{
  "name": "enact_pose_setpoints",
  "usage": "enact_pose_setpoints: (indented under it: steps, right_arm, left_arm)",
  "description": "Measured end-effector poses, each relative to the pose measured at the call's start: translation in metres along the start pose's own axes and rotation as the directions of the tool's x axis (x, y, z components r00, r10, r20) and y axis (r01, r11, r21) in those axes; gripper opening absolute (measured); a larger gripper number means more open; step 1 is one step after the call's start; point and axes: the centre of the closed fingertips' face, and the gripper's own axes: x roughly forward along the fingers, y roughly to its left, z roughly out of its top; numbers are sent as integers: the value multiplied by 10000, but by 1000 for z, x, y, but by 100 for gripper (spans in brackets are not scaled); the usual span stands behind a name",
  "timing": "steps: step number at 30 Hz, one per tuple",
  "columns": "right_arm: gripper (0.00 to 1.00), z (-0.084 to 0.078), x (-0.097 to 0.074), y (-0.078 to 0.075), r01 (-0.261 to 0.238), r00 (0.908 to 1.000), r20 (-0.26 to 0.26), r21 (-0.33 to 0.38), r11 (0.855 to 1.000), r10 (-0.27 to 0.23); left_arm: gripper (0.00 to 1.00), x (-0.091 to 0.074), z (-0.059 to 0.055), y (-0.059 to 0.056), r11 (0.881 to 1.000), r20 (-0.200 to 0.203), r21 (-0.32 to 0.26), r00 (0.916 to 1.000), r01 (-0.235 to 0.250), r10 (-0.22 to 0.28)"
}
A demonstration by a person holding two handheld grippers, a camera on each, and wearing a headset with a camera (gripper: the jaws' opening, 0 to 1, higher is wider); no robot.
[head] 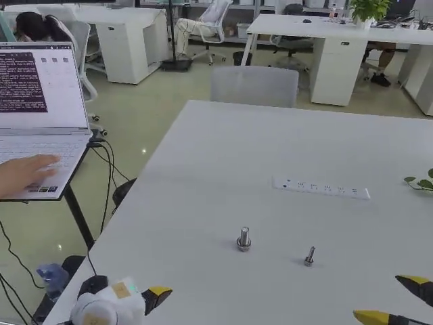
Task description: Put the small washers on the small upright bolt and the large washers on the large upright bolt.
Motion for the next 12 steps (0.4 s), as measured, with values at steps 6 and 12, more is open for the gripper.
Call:
enact_pose_setpoints:
  steps: [6, 12]
  right_arm:
    - [87, -36, 0, 2, -91, 9982, -586, -123, 9999, 83]
    - [88, -65, -4, 11, -145, 9959, -893, -17, 9999, 143]
  left_arm:
    - [91, 0, 5, 3, 9997, 300, -225, 9995, -128, 135]
    - [90, 3, 1, 2, 9992, 373, -371, 9991, -169, 183]
